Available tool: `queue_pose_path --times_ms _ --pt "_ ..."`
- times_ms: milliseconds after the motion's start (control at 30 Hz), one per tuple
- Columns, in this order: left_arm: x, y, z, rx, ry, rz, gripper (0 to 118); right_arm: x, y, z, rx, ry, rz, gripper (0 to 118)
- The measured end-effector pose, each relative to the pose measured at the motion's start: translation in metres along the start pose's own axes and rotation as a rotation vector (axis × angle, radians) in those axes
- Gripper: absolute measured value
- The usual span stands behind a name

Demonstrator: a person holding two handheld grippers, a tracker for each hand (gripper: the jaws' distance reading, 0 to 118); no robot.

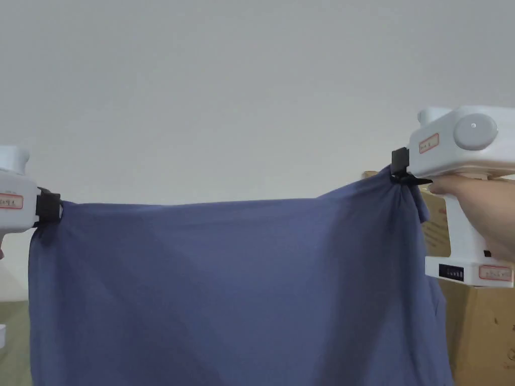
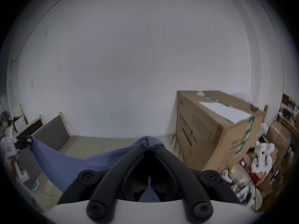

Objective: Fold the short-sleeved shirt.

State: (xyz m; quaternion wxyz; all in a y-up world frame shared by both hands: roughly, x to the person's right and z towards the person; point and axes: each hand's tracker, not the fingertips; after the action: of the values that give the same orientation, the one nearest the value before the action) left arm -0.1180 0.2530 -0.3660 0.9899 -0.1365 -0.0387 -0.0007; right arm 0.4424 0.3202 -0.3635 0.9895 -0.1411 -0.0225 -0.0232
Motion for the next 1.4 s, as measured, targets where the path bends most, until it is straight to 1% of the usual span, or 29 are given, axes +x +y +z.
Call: queue_pose_path --times_ms 200,333,400,533,633,667,700,767,800,867,900,933,967,1000,1033,1067,1100,1167,1200,1233,1267,1300,1400 --pt "-0.007 0.012 -0.063 0.038 0.04 0.045 5 -0.017 0.032 -0.057 0.056 -0.057 0.006 2" --pt "-0.009 0.015 -0.094 0.059 0.063 0.034 5 -0.031 0.047 -0.078 0.128 -0.097 0.062 2" --pt "-0.008 0.012 -0.102 0.075 0.075 0.019 5 -0.038 0.05 -0.083 0.168 -0.11 0.076 2" --pt "-0.008 0.0 -0.114 0.117 0.094 0.022 5 -0.049 0.044 -0.092 0.271 -0.138 0.093 2" --pt "-0.008 -0.021 -0.124 0.108 0.1 0.042 5 -0.05 0.013 -0.104 0.275 -0.14 0.111 2" --pt "-0.007 -0.033 -0.128 0.082 0.095 0.059 5 -0.049 -0.005 -0.11 0.257 -0.143 0.121 2" --pt "-0.005 -0.048 -0.131 0.053 0.089 0.075 5 -0.047 -0.025 -0.116 0.23 -0.145 0.113 2" --pt "0.0 -0.09 -0.135 -0.01 0.049 0.108 5 -0.042 -0.084 -0.127 0.121 -0.143 0.066 2" --pt "0.003 -0.112 -0.137 -0.049 0.035 0.125 5 -0.038 -0.113 -0.132 0.074 -0.122 0.051 2" --pt "0.01 -0.169 -0.133 -0.149 0.016 0.151 5 -0.031 -0.191 -0.131 -0.061 -0.116 0.046 2" --pt "0.016 -0.196 -0.126 -0.196 0.004 0.145 5 -0.025 -0.226 -0.129 -0.141 -0.085 0.043 2" --pt "0.022 -0.229 -0.115 -0.255 -0.017 0.136 5 -0.017 -0.268 -0.123 -0.239 -0.049 0.001 2" --pt "0.025 -0.264 -0.105 -0.313 -0.075 0.141 5 -0.01 -0.312 -0.113 -0.316 -0.059 -0.051 2" --pt "0.028 -0.293 -0.093 -0.374 -0.09 0.138 5 -0.003 -0.348 -0.105 -0.409 -0.063 -0.076 2" --pt "0.033 -0.323 -0.074 -0.451 -0.078 0.111 5 0.004 -0.385 -0.09 -0.479 -0.039 -0.091 2" --pt "0.034 -0.356 -0.054 -0.511 -0.111 0.104 5 0.01 -0.421 -0.069 -0.561 -0.046 -0.062 2" --pt "0.036 -0.373 -0.04 -0.554 -0.111 0.07 5 0.014 -0.442 -0.055 -0.605 -0.03 -0.041 2" --pt "0.031 -0.412 -0.002 -0.597 -0.119 0.041 5 0.023 -0.482 -0.005 -0.675 0.012 0.054 2" --pt "0.028 -0.422 0.017 -0.626 -0.13 0.041 5 0.028 -0.491 0.018 -0.687 0.021 0.062 2" --pt "0.024 -0.432 0.039 -0.627 -0.16 0.078 5 0.035 -0.495 0.044 -0.702 0.067 0.031 2" --pt "0.02 -0.437 0.061 -0.633 -0.167 0.072 5 0.042 -0.498 0.075 -0.713 0.104 -0.007 2" --pt "0.016 -0.44 0.081 -0.638 -0.171 0.058 5 0.049 -0.5 0.098 -0.703 0.116 -0.029 2" --pt "0.003 -0.452 0.139 -0.658 -0.182 0.039 5 0.069 -0.505 0.164 -0.724 0.103 -0.037 2"
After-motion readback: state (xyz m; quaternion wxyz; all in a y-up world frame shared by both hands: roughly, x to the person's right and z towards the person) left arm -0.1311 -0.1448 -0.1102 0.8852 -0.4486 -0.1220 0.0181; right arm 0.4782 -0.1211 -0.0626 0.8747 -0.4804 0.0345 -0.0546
